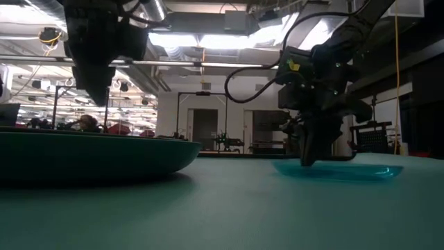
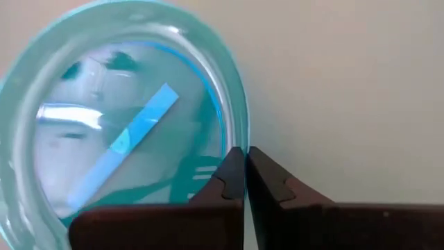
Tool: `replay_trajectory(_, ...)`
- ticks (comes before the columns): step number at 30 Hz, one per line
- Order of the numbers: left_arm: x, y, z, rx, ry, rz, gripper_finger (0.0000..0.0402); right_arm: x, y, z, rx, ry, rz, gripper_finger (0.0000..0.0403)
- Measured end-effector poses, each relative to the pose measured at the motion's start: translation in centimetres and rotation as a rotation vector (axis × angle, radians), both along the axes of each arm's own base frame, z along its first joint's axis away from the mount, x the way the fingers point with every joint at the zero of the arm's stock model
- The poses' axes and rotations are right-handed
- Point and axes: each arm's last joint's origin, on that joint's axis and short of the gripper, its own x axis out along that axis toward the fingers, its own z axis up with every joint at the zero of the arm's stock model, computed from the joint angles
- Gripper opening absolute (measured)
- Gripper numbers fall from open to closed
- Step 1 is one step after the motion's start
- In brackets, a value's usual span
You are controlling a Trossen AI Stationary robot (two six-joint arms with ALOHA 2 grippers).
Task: Stack plastic plates
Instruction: Stack the light blue plate on top of the light blue plate
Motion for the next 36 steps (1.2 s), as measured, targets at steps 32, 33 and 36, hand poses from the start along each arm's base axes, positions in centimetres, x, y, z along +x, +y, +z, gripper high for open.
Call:
replay_trajectory(32, -10.4, 1.5, 9.6, 0.242, -0.588, -0.080, 0.0062, 6.7, 1.5, 7.9, 0.100, -0.446, 0.004, 0.0000)
replay_trajectory(33, -10.5, 1.6, 9.8, 0.270, -0.612, -0.090, 0.0062, 7.0, 1.7, 8.6, 0.094, -0.469, 0.010, 0.0000)
replay_trajectory(36, -10.7, 1.6, 10.4, 0.347, -0.684, -0.144, 0.0062, 7.9, 2.5, 10.4, 0.062, -0.524, 0.018, 0.0000)
